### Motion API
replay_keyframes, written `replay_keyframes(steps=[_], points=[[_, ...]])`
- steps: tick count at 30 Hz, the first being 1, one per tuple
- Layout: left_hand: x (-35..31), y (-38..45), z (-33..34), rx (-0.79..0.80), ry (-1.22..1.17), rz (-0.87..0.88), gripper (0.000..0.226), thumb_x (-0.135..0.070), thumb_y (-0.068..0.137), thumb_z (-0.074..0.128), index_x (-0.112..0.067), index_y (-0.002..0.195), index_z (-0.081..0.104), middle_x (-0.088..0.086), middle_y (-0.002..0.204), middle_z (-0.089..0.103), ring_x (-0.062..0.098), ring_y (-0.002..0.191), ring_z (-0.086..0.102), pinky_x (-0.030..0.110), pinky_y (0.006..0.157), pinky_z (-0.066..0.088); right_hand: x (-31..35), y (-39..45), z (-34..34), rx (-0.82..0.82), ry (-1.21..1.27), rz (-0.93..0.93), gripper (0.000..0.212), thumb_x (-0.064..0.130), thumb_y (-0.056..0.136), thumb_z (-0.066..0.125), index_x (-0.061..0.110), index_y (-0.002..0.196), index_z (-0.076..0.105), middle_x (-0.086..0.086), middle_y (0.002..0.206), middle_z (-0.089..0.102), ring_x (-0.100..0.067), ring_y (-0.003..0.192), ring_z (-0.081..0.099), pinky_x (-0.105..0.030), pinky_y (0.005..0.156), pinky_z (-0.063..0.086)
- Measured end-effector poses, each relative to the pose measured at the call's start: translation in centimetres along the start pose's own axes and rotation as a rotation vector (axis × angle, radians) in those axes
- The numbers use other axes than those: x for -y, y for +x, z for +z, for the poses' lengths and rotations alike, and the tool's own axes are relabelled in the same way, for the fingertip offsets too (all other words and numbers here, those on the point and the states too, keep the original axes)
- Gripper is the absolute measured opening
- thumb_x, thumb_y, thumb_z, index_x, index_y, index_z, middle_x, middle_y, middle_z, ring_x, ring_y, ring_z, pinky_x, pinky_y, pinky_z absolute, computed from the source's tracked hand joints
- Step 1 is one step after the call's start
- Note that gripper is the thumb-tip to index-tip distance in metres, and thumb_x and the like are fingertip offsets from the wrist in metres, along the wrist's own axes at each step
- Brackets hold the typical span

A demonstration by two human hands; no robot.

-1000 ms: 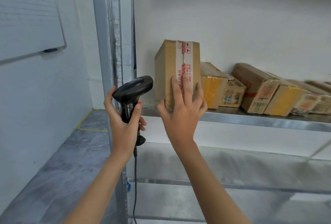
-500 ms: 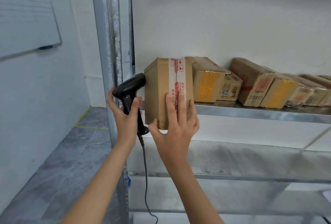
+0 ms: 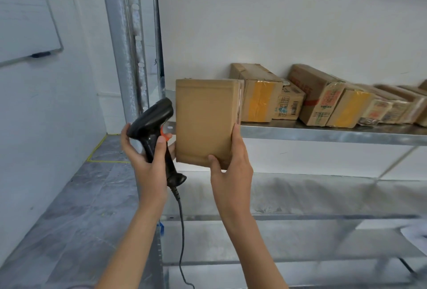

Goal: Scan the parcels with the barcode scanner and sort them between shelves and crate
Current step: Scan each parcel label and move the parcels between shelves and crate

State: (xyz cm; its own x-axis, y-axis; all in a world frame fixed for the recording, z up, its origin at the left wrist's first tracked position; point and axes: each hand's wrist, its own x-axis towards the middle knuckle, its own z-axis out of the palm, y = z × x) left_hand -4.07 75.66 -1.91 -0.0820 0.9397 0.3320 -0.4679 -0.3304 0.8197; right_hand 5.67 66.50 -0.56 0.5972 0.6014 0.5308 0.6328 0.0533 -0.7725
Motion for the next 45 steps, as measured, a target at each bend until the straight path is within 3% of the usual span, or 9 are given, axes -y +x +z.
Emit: replay_keyframes(steps=[4, 8, 11, 16, 21, 26, 31, 38, 45], points=[[0.2, -1.1, -0.7, 0.007, 0.000, 0.092, 0.069, -0.002, 0.098, 0.060, -0.022, 0.152, 0.022, 0.011, 0.146, 0.046, 0.006, 0.105, 0.069, 0.024, 0.092, 0.056, -0.1, -0.2, 1.0, 0.053, 0.082, 0.134, 0.092, 0.014, 0.092, 0.070, 0.025, 0.159, 0.008, 0.007, 0.161, 0.025, -0.007, 0.144, 0.027, -0.021, 0.117, 0.025], [-0.1, -2.0, -0.6, 0.037, 0.008, 0.074, 0.063, 0.007, 0.099, 0.052, -0.021, 0.148, 0.022, 0.006, 0.133, 0.055, 0.002, 0.095, 0.069, 0.012, 0.078, 0.053, -0.2, 0.4, 3.0, -0.004, -0.104, 0.086, 0.133, 0.052, 0.073, 0.082, 0.016, 0.157, -0.013, -0.003, 0.167, -0.001, -0.019, 0.150, 0.012, -0.038, 0.121, 0.016], [0.0, -2.0, -0.6, 0.070, 0.022, 0.028, 0.063, 0.003, 0.100, 0.053, -0.028, 0.147, 0.024, -0.007, 0.117, 0.066, 0.009, 0.100, 0.071, 0.018, 0.079, 0.057, -0.4, 0.7, 4.2, -0.136, -0.262, 0.078, 0.141, 0.077, 0.061, 0.069, 0.013, 0.157, -0.012, -0.011, 0.166, 0.004, -0.033, 0.140, 0.028, -0.048, 0.111, 0.032], [0.0, -1.7, -1.0, 0.057, 0.001, -0.001, 0.066, 0.003, 0.101, 0.051, -0.022, 0.153, 0.020, -0.013, 0.109, 0.068, 0.017, 0.104, 0.071, 0.020, 0.081, 0.056, -1.5, 0.2, 4.5, -0.235, -0.228, 0.020, 0.127, 0.072, 0.063, 0.063, 0.011, 0.158, 0.005, -0.012, 0.157, 0.022, -0.029, 0.130, 0.035, -0.046, 0.102, 0.036], [0.5, -0.3, -2.3, 0.058, -0.003, -0.094, 0.056, -0.001, 0.103, 0.048, -0.030, 0.144, 0.025, -0.019, 0.091, 0.076, 0.007, 0.087, 0.074, 0.024, 0.075, 0.059, -2.7, -1.8, 2.6, -0.001, 0.109, 0.034, 0.121, 0.060, 0.061, 0.069, 0.044, 0.156, -0.004, 0.011, 0.156, 0.010, -0.009, 0.141, 0.021, -0.031, 0.111, 0.030], [0.9, 0.0, -3.0, 0.080, -0.018, -0.193, 0.057, -0.007, 0.101, 0.057, -0.037, 0.144, 0.034, 0.010, 0.132, 0.064, 0.038, 0.113, 0.066, 0.053, 0.093, 0.057, -3.0, -3.3, 3.0, 0.053, 0.075, 0.040, 0.110, 0.059, 0.064, 0.065, 0.058, 0.150, -0.003, 0.014, 0.164, -0.010, -0.007, 0.151, 0.001, -0.049, 0.121, 0.024], [0.6, -1.3, -3.1, 0.122, -0.039, -0.151, 0.054, -0.007, 0.101, 0.053, -0.038, 0.140, 0.032, 0.007, 0.115, 0.072, 0.024, 0.102, 0.072, 0.035, 0.076, 0.062, -3.2, -3.6, 2.7, 0.022, 0.126, 0.028, 0.085, 0.062, 0.083, 0.056, 0.061, 0.149, 0.002, 0.024, 0.165, -0.002, -0.003, 0.153, -0.003, -0.051, 0.123, 0.023], [-0.5, -1.8, -2.3, 0.174, -0.019, -0.077, 0.059, -0.008, 0.099, 0.059, -0.036, 0.142, 0.030, 0.004, 0.124, 0.069, 0.024, 0.105, 0.072, 0.049, 0.086, 0.060, -2.0, -3.1, 2.5, -0.121, 0.075, -0.077, 0.064, 0.031, 0.104, 0.040, 0.046, 0.156, 0.006, 0.003, 0.164, 0.022, -0.012, 0.150, 0.025, -0.044, 0.113, 0.042], [-0.6, -2.2, -0.7, 0.247, -0.011, -0.059, 0.067, -0.021, 0.092, 0.067, -0.034, 0.147, 0.031, 0.019, 0.143, 0.051, 0.033, 0.118, 0.066, 0.057, 0.092, 0.056, -2.9, -1.1, 2.6, -0.207, -0.212, -0.080, 0.107, 0.064, 0.081, 0.064, 0.017, 0.159, 0.008, -0.017, 0.165, 0.006, -0.027, 0.143, 0.022, -0.038, 0.109, 0.024]])
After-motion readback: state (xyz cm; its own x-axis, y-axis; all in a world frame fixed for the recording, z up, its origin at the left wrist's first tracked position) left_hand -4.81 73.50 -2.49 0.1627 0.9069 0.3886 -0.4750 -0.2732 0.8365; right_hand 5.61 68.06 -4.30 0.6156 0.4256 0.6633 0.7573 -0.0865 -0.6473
